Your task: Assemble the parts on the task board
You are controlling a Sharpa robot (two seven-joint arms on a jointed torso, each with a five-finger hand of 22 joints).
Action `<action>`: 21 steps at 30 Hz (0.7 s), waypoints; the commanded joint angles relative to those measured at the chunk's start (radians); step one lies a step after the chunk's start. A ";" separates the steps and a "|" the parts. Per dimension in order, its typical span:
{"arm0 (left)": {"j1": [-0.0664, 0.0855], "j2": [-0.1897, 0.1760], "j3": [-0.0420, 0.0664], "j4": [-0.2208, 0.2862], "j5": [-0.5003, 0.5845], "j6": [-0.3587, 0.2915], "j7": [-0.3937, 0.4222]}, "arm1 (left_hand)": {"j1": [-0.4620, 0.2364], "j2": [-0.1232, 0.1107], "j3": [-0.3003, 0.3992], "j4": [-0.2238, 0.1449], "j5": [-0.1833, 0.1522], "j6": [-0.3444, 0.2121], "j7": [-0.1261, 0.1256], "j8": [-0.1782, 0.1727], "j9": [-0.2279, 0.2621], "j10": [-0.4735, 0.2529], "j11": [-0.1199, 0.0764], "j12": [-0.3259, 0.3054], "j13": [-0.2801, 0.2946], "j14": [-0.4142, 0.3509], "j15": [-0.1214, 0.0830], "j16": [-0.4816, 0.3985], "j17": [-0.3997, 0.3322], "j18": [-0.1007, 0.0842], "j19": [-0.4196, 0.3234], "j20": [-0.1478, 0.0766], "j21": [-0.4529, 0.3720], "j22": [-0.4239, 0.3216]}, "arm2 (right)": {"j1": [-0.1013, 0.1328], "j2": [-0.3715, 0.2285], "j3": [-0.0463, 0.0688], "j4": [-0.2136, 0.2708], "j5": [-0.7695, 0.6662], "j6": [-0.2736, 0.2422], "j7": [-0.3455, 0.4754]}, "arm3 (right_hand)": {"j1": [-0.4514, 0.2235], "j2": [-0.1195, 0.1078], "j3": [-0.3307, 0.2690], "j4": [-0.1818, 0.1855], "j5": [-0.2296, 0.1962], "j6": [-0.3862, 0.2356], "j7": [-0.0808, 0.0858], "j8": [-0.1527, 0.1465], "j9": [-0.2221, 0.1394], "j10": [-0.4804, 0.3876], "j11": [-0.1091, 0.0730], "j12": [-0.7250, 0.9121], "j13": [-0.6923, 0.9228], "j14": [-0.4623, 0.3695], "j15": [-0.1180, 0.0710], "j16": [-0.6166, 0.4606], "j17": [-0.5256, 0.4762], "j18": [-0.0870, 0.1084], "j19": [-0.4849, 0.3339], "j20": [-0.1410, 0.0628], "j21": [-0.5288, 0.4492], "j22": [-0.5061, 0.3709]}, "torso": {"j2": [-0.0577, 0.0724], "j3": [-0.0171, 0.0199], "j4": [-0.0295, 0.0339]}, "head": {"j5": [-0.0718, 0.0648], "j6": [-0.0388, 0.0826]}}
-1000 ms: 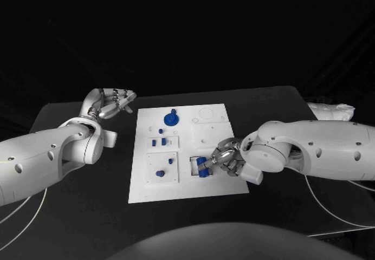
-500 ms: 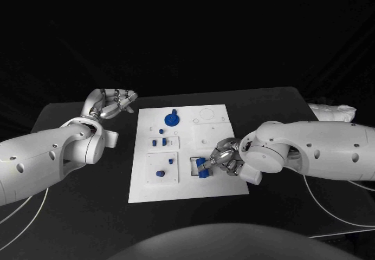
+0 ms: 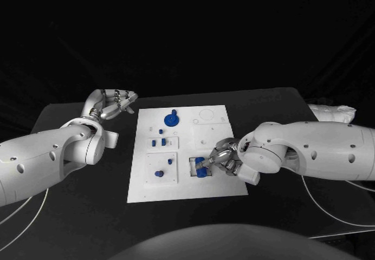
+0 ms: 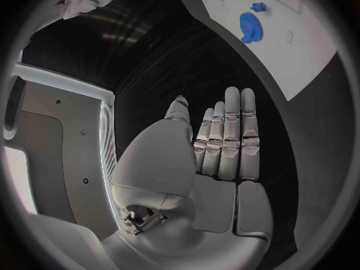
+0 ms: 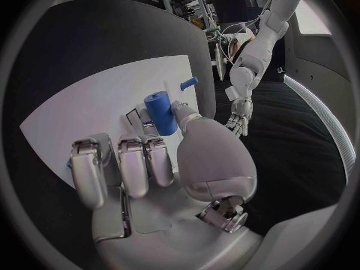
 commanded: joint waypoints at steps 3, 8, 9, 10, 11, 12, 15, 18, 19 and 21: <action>0.001 0.002 0.001 0.002 -0.004 0.013 0.005 | 0.000 0.005 -0.007 0.002 0.006 -0.004 -0.001 0.001 0.001 -0.005 0.003 0.001 0.001 0.001 0.006 -0.005 -0.001 0.012 0.009 0.001 -0.006 -0.001 | -0.002 0.008 -0.001 -0.002 -0.011 -0.008 -0.002 | -0.010 -0.014 -0.021 0.002 -0.020 -0.018 0.006 -0.005 -0.002 0.107 0.009 0.003 0.263 0.105 0.003 0.004 0.263 -0.007 0.105 0.004 0.004 0.263 | 0.000 -0.0002 -0.0005 | 0.002 0.000; 0.001 0.003 0.001 0.003 -0.004 0.014 0.004 | 0.000 0.005 -0.007 0.002 0.006 -0.004 -0.001 0.001 0.001 -0.005 0.003 0.001 0.001 0.001 0.006 -0.005 -0.001 0.012 0.009 0.001 -0.006 -0.001 | -0.002 0.013 -0.001 -0.004 -0.019 -0.008 -0.011 | -0.009 -0.024 -0.038 -0.001 -0.037 -0.032 -0.001 0.001 0.001 0.107 0.005 0.003 0.263 0.105 -0.001 0.004 0.263 -0.007 0.105 0.002 0.004 0.263 | 0.000 -0.0004 0.0004 | 0.002 0.001; 0.001 0.003 0.001 0.003 -0.004 0.014 0.004 | 0.000 0.005 -0.007 0.002 0.006 -0.004 -0.001 0.001 0.001 -0.005 0.003 0.001 0.001 0.001 0.006 -0.005 -0.001 0.012 0.009 0.001 -0.006 -0.001 | -0.002 0.014 -0.001 -0.004 -0.022 -0.008 -0.014 | -0.009 -0.026 -0.042 -0.002 -0.041 -0.035 -0.002 0.003 0.002 0.107 0.003 0.003 0.263 0.105 -0.002 0.004 0.263 -0.007 0.105 0.001 0.004 0.263 | 0.000 -0.0005 0.0004 | 0.002 0.001; 0.001 0.003 0.001 0.003 -0.004 0.014 0.004 | 0.000 0.005 -0.007 0.002 0.006 -0.004 -0.001 0.001 0.001 -0.005 0.003 0.001 0.001 0.001 0.006 -0.005 -0.001 0.012 0.009 0.001 -0.006 -0.001 | -0.002 0.015 -0.001 -0.004 -0.024 -0.007 -0.016 | -0.010 -0.027 -0.047 -0.002 -0.045 -0.038 -0.003 0.005 0.003 0.107 0.002 0.003 0.263 0.105 -0.003 0.004 0.263 -0.007 0.105 0.000 0.004 0.263 | 0.000 -0.0004 0.0002 | 0.002 0.002; 0.001 0.003 0.001 0.003 -0.004 0.014 0.004 | 0.000 0.005 -0.007 0.002 0.006 -0.004 -0.001 0.001 0.001 -0.005 0.003 0.001 0.001 0.001 0.006 -0.005 -0.001 0.012 0.009 0.001 -0.006 -0.001 | -0.002 0.015 -0.001 -0.004 -0.026 -0.008 -0.017 | -0.011 -0.029 -0.051 -0.001 -0.048 -0.041 -0.005 0.007 0.005 0.107 0.001 0.003 0.263 0.105 -0.004 0.004 0.263 -0.007 0.105 -0.001 0.004 0.263 | 0.000 -0.0004 0.0002 | 0.002 0.002; 0.001 0.003 0.001 0.003 -0.004 0.014 0.004 | 0.001 0.006 -0.007 0.002 0.006 -0.004 -0.001 0.001 0.001 -0.005 0.003 0.001 0.001 0.001 0.006 -0.005 -0.001 0.012 0.009 0.001 -0.006 -0.001 | -0.002 0.015 -0.001 -0.004 -0.027 -0.008 -0.018 | -0.013 -0.030 -0.055 0.000 -0.051 -0.045 -0.006 0.009 0.006 0.107 0.000 0.003 0.263 0.105 -0.005 0.004 0.263 -0.007 0.105 -0.002 0.004 0.263 | 0.000 -0.0003 0.0000 | 0.003 0.001; 0.001 0.002 0.001 0.003 -0.004 0.013 0.004 | 0.002 0.007 -0.007 0.001 0.006 -0.004 -0.002 0.001 0.001 -0.005 0.003 0.001 0.001 0.000 0.006 -0.005 -0.001 0.012 0.010 0.001 -0.007 -0.002 | -0.002 0.016 -0.001 -0.005 -0.030 -0.011 -0.021 | -0.026 -0.030 -0.074 0.011 -0.064 -0.055 -0.008 0.019 0.011 0.107 -0.003 0.003 0.263 0.105 -0.009 0.004 0.263 -0.007 0.105 -0.005 0.004 0.263 | 0.001 -0.0006 0.0002 | 0.003 0.002; 0.001 0.003 0.001 0.003 -0.004 0.013 0.004 | 0.002 0.007 -0.007 0.001 0.006 -0.004 -0.002 0.001 0.001 -0.005 0.003 0.001 0.001 0.000 0.006 -0.005 -0.001 0.012 0.010 0.001 -0.007 -0.002 | -0.001 0.017 -0.001 -0.006 -0.033 -0.014 -0.022 | -0.033 -0.029 -0.089 0.018 -0.078 -0.063 -0.009 0.029 0.015 0.107 -0.004 0.003 0.263 0.105 -0.010 0.004 0.263 -0.007 0.105 -0.007 0.004 0.263 | 0.000 -0.0003 -0.0003 | 0.003 0.003; 0.001 0.003 0.001 0.003 -0.004 0.013 0.004 | 0.002 0.007 -0.007 0.001 0.006 -0.004 -0.002 0.001 0.001 -0.005 0.003 0.001 0.001 0.000 0.006 -0.005 -0.001 0.012 0.010 0.001 -0.007 -0.002 | -0.001 0.017 -0.001 -0.006 -0.034 -0.015 -0.022 | -0.035 -0.029 -0.095 0.021 -0.084 -0.065 -0.009 0.033 0.017 0.107 -0.004 0.003 0.263 0.105 -0.011 0.004 0.263 -0.007 0.105 -0.008 0.004 0.263 | 0.000 -0.0003 -0.0002 | 0.004 0.003; 0.001 0.003 0.001 0.003 -0.004 0.013 0.004 | 0.002 0.007 -0.007 0.001 0.006 -0.004 -0.002 0.001 0.001 -0.005 0.003 0.001 0.001 0.000 0.006 -0.005 -0.001 0.012 0.010 0.001 -0.007 -0.002 | -0.001 0.018 -0.001 -0.006 -0.035 -0.017 -0.022 | -0.039 -0.026 -0.107 0.029 -0.094 -0.068 -0.010 0.042 0.022 0.107 -0.005 0.003 0.263 0.105 -0.012 0.004 0.263 -0.007 0.105 -0.009 0.004 0.263 | 0.000 -0.0001 0.0000 | 0.004 0.003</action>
